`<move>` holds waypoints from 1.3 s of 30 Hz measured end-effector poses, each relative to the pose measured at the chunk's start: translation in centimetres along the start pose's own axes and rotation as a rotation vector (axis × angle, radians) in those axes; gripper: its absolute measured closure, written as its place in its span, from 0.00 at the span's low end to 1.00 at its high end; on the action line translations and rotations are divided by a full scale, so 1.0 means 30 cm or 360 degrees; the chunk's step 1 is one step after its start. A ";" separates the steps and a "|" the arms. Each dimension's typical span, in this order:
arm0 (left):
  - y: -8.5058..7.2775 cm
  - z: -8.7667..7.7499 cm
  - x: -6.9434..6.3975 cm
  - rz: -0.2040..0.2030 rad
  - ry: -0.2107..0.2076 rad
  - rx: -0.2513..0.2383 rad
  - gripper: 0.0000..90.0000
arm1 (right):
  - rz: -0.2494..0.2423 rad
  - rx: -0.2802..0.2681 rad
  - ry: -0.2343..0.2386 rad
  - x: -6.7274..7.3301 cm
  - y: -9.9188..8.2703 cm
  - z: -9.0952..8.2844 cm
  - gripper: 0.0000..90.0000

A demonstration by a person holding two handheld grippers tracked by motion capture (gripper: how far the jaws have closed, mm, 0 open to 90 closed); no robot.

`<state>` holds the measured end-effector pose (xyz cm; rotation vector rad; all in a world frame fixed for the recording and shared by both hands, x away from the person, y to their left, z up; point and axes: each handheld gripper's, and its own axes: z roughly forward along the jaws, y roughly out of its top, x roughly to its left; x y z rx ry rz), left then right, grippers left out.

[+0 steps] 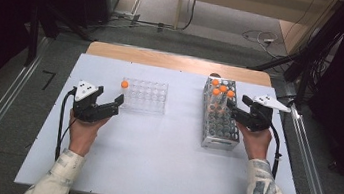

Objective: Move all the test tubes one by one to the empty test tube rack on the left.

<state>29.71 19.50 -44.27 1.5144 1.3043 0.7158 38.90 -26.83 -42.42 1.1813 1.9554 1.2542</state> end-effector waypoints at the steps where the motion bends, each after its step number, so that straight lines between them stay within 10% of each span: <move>1: 0.000 -0.001 0.000 0.0002 0.0000 0.0001 0.23 | -0.0005 0.0002 0.0002 -0.004 -0.003 0.007 0.38; 39: -0.010 0.012 0.001 0.0004 0.0007 0.0041 0.19 | -0.0170 0.0074 0.0163 -0.051 -0.059 0.130 0.79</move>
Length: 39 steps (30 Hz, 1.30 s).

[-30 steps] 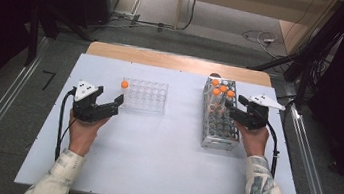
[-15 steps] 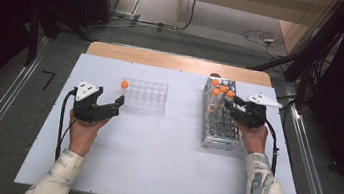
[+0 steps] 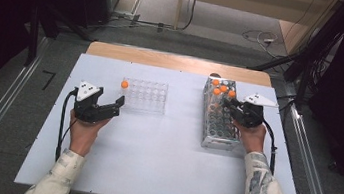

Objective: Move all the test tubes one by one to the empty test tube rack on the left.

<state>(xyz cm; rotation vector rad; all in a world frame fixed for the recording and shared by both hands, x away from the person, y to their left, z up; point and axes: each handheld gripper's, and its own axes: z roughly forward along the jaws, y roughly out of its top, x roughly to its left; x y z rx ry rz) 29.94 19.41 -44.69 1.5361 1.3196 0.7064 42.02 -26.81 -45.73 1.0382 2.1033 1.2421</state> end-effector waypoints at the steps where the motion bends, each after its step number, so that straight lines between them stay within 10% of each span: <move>1: 0.000 0.000 0.000 0.0000 0.0000 0.0001 0.19 | 0.0000 -0.0002 0.0000 0.000 0.001 0.000 0.79; 39: 0.004 -0.013 -0.007 0.0009 -0.0016 -0.0016 0.19 | -0.0020 -0.0199 0.0019 0.048 0.133 -0.164 0.80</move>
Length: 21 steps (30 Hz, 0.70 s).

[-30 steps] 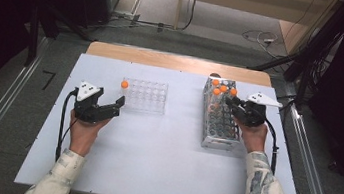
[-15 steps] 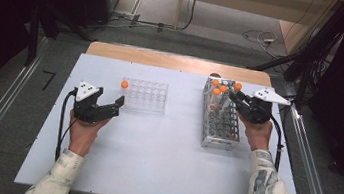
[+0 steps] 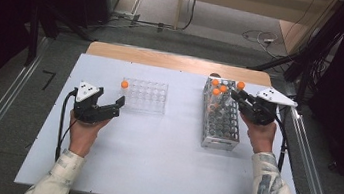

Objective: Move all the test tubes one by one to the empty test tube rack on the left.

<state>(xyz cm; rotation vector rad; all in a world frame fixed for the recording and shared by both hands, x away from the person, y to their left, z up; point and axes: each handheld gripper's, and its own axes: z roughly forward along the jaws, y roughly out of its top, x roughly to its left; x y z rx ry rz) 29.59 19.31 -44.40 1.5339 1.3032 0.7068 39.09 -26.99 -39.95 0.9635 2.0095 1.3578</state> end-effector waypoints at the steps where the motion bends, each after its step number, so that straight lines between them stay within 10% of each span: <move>1: 0.000 0.000 0.000 0.0001 0.0001 -0.0001 0.19 | -0.0002 0.0002 0.0007 0.008 0.000 -0.004 0.80; 21: 0.005 -0.010 -0.009 0.0007 -0.0009 -0.0016 0.19 | -0.0061 -0.0009 0.0121 0.168 -0.005 -0.045 0.80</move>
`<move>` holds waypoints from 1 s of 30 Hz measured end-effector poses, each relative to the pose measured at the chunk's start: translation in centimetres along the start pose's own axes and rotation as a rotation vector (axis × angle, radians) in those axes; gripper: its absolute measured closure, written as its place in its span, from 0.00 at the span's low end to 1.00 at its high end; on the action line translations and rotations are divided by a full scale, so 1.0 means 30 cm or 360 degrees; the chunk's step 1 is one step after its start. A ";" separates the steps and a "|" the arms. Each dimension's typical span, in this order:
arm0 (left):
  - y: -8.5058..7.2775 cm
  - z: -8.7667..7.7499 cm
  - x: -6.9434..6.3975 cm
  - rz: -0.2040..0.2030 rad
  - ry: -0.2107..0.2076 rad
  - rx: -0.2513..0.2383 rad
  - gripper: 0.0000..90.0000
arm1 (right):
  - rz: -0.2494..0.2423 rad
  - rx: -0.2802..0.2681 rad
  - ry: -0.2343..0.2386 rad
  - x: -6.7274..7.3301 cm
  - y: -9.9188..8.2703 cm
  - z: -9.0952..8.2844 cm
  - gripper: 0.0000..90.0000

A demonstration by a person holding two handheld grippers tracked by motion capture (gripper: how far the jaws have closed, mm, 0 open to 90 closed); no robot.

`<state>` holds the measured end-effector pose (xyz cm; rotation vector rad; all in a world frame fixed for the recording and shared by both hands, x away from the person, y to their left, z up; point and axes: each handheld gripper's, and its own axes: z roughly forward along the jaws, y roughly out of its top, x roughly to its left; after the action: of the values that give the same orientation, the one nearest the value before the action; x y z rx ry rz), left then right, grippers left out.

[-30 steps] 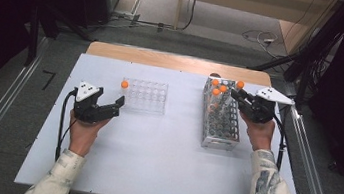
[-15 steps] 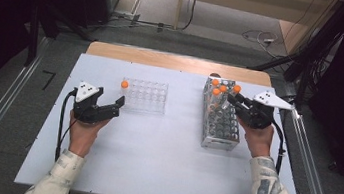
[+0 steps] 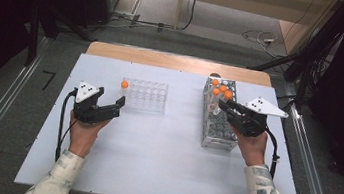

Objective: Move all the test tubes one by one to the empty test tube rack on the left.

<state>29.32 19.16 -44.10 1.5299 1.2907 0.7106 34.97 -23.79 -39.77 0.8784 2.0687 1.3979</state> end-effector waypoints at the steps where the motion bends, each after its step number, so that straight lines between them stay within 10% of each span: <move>1: 0.000 0.000 0.000 -0.0001 -0.0001 -0.0002 0.19 | -0.0004 0.0003 0.0003 0.014 0.004 0.004 0.80; 30: 0.014 -0.016 -0.070 0.0056 -0.0096 -0.0029 0.19 | -0.0111 0.0113 0.0291 0.368 0.021 0.271 0.80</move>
<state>28.50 17.31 -43.22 1.5512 1.2123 0.6915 33.38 -10.44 -42.54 0.7222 2.2749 1.4214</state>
